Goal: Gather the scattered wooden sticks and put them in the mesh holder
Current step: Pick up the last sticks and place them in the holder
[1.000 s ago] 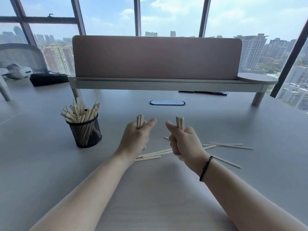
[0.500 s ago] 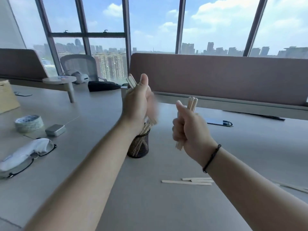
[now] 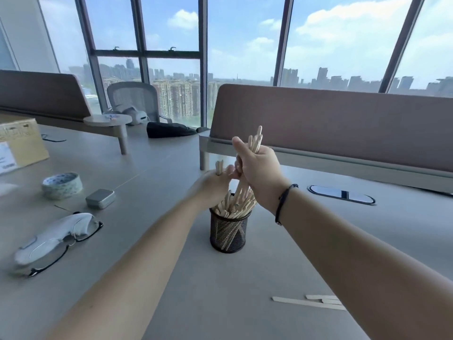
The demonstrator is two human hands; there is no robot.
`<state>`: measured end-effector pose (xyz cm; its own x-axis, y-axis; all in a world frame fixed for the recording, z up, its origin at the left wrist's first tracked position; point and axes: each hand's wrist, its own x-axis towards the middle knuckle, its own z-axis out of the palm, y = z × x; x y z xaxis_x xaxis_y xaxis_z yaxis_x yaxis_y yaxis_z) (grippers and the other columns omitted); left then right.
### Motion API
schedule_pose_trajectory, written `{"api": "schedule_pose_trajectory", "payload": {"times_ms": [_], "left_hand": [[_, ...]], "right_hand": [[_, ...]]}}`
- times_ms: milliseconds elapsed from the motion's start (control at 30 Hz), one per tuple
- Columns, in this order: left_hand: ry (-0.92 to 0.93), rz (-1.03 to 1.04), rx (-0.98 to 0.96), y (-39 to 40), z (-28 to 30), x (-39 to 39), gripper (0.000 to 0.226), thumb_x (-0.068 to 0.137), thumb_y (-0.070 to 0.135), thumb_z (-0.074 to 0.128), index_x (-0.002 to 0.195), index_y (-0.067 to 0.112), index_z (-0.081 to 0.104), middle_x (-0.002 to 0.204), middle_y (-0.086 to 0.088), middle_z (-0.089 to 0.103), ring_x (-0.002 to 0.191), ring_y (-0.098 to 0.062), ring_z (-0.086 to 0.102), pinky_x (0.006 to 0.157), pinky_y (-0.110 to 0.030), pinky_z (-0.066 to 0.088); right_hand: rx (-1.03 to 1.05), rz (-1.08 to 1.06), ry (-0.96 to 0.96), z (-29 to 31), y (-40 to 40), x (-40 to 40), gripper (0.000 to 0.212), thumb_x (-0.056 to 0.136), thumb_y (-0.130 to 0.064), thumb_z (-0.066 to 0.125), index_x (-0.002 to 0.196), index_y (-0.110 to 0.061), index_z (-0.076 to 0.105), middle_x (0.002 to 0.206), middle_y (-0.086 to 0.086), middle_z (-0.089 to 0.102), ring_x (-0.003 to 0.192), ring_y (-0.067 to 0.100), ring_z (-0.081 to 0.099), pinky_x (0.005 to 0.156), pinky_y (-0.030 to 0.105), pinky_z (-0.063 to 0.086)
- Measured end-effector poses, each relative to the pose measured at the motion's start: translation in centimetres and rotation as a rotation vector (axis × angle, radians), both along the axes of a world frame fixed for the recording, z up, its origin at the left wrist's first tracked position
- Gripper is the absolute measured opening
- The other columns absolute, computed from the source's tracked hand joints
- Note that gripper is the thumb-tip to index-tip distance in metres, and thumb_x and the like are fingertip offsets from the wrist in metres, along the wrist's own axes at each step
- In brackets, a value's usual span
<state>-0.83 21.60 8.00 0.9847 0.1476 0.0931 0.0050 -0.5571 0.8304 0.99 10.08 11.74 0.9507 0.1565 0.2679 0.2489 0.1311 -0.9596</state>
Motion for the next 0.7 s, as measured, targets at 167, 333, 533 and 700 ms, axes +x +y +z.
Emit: {"api": "schedule_pose_trajectory", "payload": {"times_ms": [167, 333, 533, 700], "left_hand": [[-0.151, 0.115, -0.109, 1.0, 0.4, 0.1, 0.045, 0.09, 0.053, 0.059, 0.129, 0.029, 0.059, 0.114, 0.009, 0.063, 0.105, -0.015, 0.062, 0.091, -0.036, 0.05], [-0.406, 0.114, -0.067, 0.5, 1.3, -0.4, 0.025, 0.096, 0.04, 0.056, 0.112, 0.028, 0.071, 0.104, 0.012, 0.072, 0.098, -0.01, 0.067, 0.08, -0.026, 0.051], [-0.197, -0.055, 0.241, -0.3, 0.0, -0.5, 0.056, 0.104, 0.05, 0.026, 0.081, 0.014, 0.062, 0.084, -0.005, 0.068, 0.091, -0.031, 0.062, 0.081, -0.039, 0.049], [-0.131, -0.17, 0.145, -0.7, 0.6, -1.5, 0.052, 0.106, 0.051, 0.023, 0.105, 0.023, 0.066, 0.136, -0.008, 0.058, 0.14, -0.022, 0.042, 0.109, -0.031, 0.033]], "right_hand": [[-0.133, -0.08, -0.014, -0.6, -0.9, 0.0, 0.023, 0.096, -0.024, 0.063, 0.081, -0.007, 0.061, 0.05, 0.0, 0.06, 0.052, 0.019, 0.06, 0.075, 0.048, 0.06], [-0.521, -0.124, -0.203, -0.9, -1.1, -0.2, 0.032, 0.102, -0.026, 0.049, 0.085, -0.012, 0.072, 0.072, 0.007, 0.073, 0.053, 0.011, 0.058, 0.054, 0.033, 0.052], [-1.194, 0.037, -0.294, -2.6, -1.6, -1.5, 0.02, 0.09, -0.006, 0.04, 0.075, -0.012, 0.052, 0.08, 0.007, 0.058, 0.08, 0.029, 0.054, 0.064, 0.033, 0.041], [-1.184, 0.049, -0.328, -2.6, -1.9, -1.5, 0.028, 0.091, -0.013, 0.037, 0.097, -0.011, 0.064, 0.105, 0.008, 0.065, 0.104, 0.028, 0.057, 0.091, 0.041, 0.048]]}}
